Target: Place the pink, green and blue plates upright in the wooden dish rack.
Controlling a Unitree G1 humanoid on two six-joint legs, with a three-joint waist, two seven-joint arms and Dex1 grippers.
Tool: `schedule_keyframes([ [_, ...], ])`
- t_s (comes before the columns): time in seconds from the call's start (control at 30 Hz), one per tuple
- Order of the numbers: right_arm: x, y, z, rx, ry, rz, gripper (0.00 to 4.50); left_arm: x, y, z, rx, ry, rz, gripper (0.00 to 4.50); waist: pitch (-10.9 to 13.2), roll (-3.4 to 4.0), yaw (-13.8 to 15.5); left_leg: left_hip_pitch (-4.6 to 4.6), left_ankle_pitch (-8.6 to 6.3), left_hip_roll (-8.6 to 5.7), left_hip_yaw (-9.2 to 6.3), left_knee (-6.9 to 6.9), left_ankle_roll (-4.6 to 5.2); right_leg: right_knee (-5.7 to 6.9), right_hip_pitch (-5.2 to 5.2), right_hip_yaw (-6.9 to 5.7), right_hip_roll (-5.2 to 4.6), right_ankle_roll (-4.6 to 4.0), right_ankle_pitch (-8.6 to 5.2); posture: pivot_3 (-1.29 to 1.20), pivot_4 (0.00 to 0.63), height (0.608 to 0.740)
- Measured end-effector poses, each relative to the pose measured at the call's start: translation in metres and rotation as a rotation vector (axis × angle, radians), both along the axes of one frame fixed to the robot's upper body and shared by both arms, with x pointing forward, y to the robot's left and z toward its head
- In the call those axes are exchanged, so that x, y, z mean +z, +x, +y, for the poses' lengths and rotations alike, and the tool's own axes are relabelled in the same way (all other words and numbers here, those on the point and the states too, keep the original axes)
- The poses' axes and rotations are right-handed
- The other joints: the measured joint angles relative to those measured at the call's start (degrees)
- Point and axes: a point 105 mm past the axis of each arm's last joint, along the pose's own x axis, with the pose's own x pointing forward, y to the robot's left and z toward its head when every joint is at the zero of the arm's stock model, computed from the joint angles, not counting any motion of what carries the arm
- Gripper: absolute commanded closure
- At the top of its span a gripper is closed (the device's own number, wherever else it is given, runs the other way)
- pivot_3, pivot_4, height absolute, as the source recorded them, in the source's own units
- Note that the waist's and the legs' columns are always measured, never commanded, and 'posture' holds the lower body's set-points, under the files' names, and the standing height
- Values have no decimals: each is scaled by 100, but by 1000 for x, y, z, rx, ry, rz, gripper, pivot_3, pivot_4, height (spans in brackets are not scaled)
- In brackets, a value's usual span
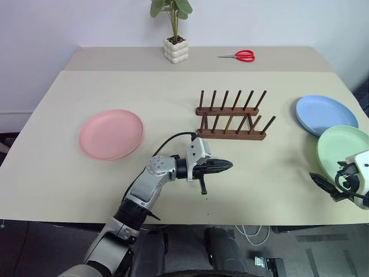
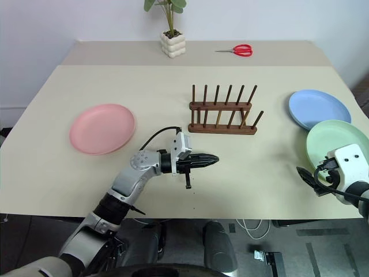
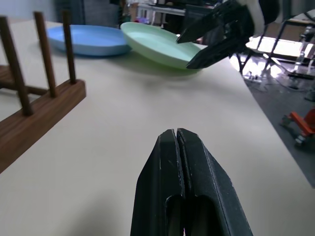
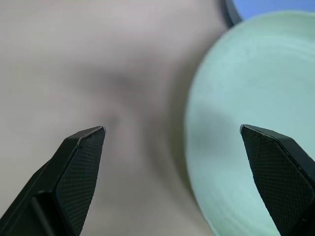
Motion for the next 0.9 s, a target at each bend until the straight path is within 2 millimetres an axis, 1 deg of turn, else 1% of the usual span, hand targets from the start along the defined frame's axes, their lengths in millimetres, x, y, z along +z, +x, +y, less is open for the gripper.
schedule_keyframes([
  [0.1,1,5,3,14,-22,-14,27,-2,0,1,1,8,5,4500,0,0,9,-3,0,0,0,2,0,0,0,0,0,0,0,0,150,730],
  [0.2,9,14,8,40,-41,-59,27,-4,2,4,8,19,3,4500,0,0,15,-2,0,0,0,1,0,0,-1,0,0,0,0,0,150,730],
  [0.3,15,23,8,55,-54,-80,27,-4,4,10,31,27,-5,4500,0,-1,12,-2,0,0,0,1,0,0,-1,0,-1,1,1,0,150,730],
  [0.4,12,28,8,64,-50,-65,27,-3,5,16,63,29,-14,4500,0,0,25,-2,0,0,-1,-1,0,0,-1,0,-1,1,1,0,150,730],
  [0.53,6,33,9,70,-41,-46,27,-5,4,19,79,29,-9,4500,0,0,35,-4,0,-1,-1,1,0,0,-1,0,-2,1,1,0,150,730],
  [0.67,13,41,10,80,-56,-88,27,-5,4,21,87,34,-13,4500,0,0,18,-3,0,-1,-1,1,0,0,-1,0,-1,1,1,0,150,730],
  [0.73,17,44,15,116,-72,-107,27,-4,4,21,91,33,-16,4500,0,1,15,-1,0,0,-1,-2,0,1,-1,-1,0,1,1,0,150,730],
  [0.8,25,44,31,208,-63,-135,27,-1,6,25,105,34,-27,4500,0,2,14,-2,0,0,-1,-3,0,2,-4,0,0,5,2,0,150,730],
  [0.83,31,42,45,287,-53,-155,27,4,7,30,128,29,-33,4500,1,2,9,-3,0,0,-2,-3,0,3,-4,0,0,9,3,0,150,730],
  [0.87,38,37,62,383,-46,-169,27,10,10,39,162,18,-39,4500,2,1,-6,-5,0,3,-2,-6,0,4,-9,0,2,13,5,0,150,730],
  [0.9,41,33,73,446,-42,-174,27,15,13,47,188,13,-44,4500,2,1,-11,-2,0,6,-4,-9,0,6,-8,-1,4,23,11,0,150,730],
])
